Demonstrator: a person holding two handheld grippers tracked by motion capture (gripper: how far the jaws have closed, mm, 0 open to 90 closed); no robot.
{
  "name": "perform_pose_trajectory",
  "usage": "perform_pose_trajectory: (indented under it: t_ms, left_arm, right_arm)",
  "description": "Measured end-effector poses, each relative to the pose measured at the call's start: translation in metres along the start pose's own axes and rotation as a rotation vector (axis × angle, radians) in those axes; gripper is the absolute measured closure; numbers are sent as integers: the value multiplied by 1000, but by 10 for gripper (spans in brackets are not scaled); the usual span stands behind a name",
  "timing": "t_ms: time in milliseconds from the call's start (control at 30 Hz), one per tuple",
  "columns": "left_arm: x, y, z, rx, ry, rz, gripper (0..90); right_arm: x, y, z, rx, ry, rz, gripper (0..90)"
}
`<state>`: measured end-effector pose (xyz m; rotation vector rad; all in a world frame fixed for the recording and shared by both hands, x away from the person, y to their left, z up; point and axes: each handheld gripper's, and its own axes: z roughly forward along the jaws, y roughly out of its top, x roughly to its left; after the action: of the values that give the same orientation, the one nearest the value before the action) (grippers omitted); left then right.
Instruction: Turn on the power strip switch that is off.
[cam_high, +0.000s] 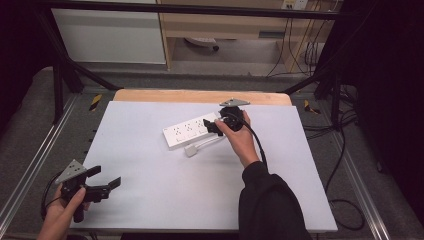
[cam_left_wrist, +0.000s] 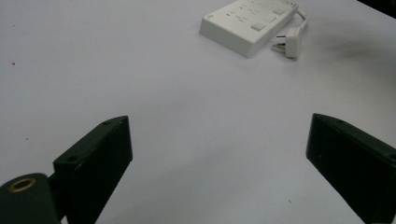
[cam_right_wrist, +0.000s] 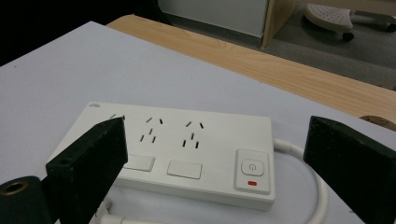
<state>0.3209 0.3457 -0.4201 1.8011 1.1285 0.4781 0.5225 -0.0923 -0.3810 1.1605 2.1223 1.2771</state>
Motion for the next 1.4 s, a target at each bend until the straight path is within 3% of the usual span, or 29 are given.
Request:
perform_pose_trajectory:
  t_ms: [567, 1133, 1400]
  left_arm:
    - [0, 0, 0, 0, -4, 3, 71]
    - [0, 0, 0, -2, -6, 4, 72]
    - [0, 0, 0, -3, -8, 3, 72]
  right_arm:
    - [9, 4, 21, 21, 17, 3, 57]
    - [16, 1, 39, 14, 16, 21, 121]
    - [18, -1, 45, 21, 11, 6, 166]
